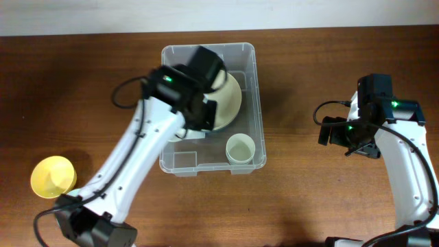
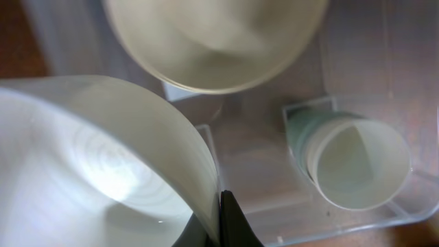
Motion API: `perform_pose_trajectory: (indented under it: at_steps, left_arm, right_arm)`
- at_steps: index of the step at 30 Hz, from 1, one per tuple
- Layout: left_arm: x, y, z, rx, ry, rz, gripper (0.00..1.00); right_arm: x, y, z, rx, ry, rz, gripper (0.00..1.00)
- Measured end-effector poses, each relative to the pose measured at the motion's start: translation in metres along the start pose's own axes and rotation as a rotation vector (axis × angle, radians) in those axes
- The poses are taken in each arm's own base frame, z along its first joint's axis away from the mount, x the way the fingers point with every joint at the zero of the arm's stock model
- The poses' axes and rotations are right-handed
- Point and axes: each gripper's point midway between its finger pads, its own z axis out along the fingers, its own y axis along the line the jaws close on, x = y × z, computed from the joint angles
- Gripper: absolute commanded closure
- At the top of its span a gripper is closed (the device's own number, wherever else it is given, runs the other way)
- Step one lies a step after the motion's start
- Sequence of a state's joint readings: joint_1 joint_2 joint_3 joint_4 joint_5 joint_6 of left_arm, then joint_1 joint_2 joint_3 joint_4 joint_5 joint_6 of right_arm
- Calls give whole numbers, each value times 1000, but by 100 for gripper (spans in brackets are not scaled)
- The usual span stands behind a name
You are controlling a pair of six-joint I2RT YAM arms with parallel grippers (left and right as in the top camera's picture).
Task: Pack container
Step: 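Carry the white bowl into the bin's front left and release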
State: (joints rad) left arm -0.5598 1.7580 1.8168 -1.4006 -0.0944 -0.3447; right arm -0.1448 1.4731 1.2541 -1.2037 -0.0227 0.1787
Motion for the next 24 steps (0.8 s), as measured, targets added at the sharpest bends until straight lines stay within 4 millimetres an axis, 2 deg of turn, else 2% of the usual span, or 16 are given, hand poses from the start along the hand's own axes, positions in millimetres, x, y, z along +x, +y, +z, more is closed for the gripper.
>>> perform_pose_trajectory:
  at_steps: [4, 10, 11, 12, 13, 14, 24]
  left_arm:
    - [15, -17, 23, 0, 37, 40, 99]
    - [31, -16, 66, -14, 73, 40, 99]
    - [34, -16, 71, -14, 82, 40, 97]
    - [38, -16, 76, -14, 94, 41, 89]
    - [43, -16, 82, -11, 107, 43, 68]
    - [46, -15, 84, -15, 115, 41, 57]
    - [43, -15, 83, -14, 106, 34, 55]
  right_arm:
    - [0, 0, 0, 0, 0, 0, 1]
    - [0, 0, 0, 0, 1, 0, 1]
    - [0, 0, 0, 0, 1, 0, 1]
    - [0, 0, 0, 0, 1, 0, 1]
    - [0, 0, 0, 0, 2, 1, 1]
    - [1, 0, 0, 0, 2, 0, 1]
    - [1, 0, 0, 1, 3, 0, 1]
